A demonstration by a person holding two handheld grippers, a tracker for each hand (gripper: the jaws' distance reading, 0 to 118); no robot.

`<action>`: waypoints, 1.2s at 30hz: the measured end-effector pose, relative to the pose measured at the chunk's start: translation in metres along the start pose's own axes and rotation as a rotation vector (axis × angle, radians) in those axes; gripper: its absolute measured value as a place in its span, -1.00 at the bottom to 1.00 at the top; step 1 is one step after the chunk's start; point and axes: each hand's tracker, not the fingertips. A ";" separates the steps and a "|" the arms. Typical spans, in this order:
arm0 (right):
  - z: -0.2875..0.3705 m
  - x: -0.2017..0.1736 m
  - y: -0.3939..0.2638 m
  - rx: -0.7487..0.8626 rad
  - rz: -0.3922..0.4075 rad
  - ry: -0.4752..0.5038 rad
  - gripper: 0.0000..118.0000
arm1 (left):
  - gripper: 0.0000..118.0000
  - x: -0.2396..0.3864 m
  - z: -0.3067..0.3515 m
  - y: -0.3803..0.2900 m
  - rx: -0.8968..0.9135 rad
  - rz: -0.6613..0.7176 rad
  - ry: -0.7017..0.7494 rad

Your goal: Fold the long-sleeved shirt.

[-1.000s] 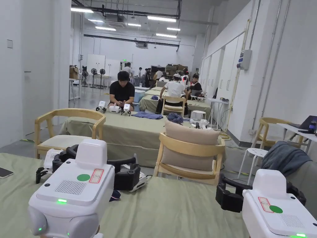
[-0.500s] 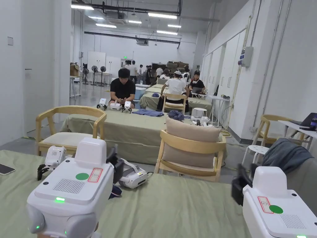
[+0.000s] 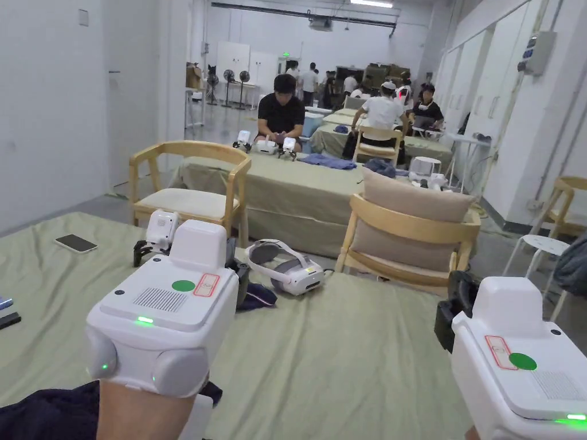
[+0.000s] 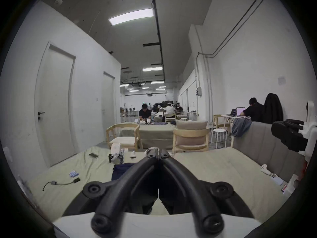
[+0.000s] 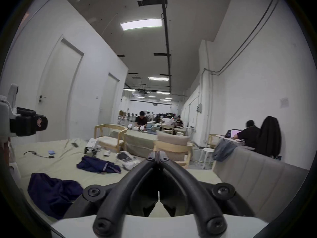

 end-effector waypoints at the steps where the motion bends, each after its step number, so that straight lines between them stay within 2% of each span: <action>1: -0.003 -0.017 -0.002 -0.003 0.003 0.043 -1.00 | -0.96 -0.011 0.000 -0.009 -0.030 0.014 0.032; 3: -0.008 -0.048 -0.010 -0.025 0.005 0.110 -1.00 | -0.96 -0.036 -0.001 -0.029 -0.078 0.048 0.071; 7: -0.017 -0.111 -0.029 -0.083 -0.014 0.261 -1.00 | -0.96 -0.080 0.009 -0.069 -0.179 0.013 0.198; 10: -0.030 -0.151 -0.051 -0.149 -0.029 0.367 -1.00 | -0.96 -0.113 0.010 -0.100 -0.283 0.069 0.242; 14: -0.042 -0.190 -0.079 -0.203 -0.020 0.422 -1.00 | -0.95 -0.139 0.003 -0.132 -0.413 0.104 0.278; 18: -0.050 -0.209 -0.094 -0.267 -0.018 0.484 -1.00 | -0.92 -0.161 -0.017 -0.162 -0.498 0.136 0.287; 19: -0.053 -0.212 -0.098 -0.272 -0.013 0.485 -1.00 | -0.65 -0.166 -0.024 -0.169 -0.535 0.133 0.305; 20: -0.056 -0.214 -0.103 -0.279 -0.001 0.488 -1.00 | -0.20 -0.174 -0.032 -0.177 -0.557 0.166 0.324; 21: -0.057 -0.217 -0.108 -0.287 0.011 0.496 -1.00 | 0.41 -0.180 -0.040 -0.183 -0.581 0.172 0.329; 22: -0.060 -0.219 -0.114 -0.297 0.016 0.503 -1.00 | 0.88 -0.190 -0.054 -0.195 -0.633 0.189 0.309; 23: -0.063 -0.221 -0.119 -0.307 0.017 0.501 -1.00 | 0.81 -0.198 -0.064 -0.206 -0.669 0.211 0.311; 24: -0.065 -0.221 -0.124 -0.320 0.022 0.509 -1.00 | 0.78 -0.199 -0.070 -0.216 -0.612 0.181 0.309; 26: -0.064 -0.221 -0.129 -0.333 0.034 0.514 -1.00 | 0.84 -0.215 -0.078 -0.226 -0.641 0.130 0.382; 28: -0.069 -0.221 -0.140 -0.345 0.065 0.517 -1.00 | 0.86 -0.234 -0.089 -0.239 -0.671 0.163 0.472; 31: -0.077 -0.223 -0.159 -0.384 0.059 0.518 -1.00 | 0.87 -0.251 -0.100 -0.245 -0.727 0.266 0.410; 34: -0.079 -0.222 -0.164 -0.414 0.046 0.517 -1.00 | 0.87 -0.265 -0.125 -0.283 -0.826 0.322 0.388; 36: -0.079 -0.220 -0.168 -0.426 0.048 0.515 -1.00 | 0.74 -0.268 -0.128 -0.298 -0.875 0.332 0.347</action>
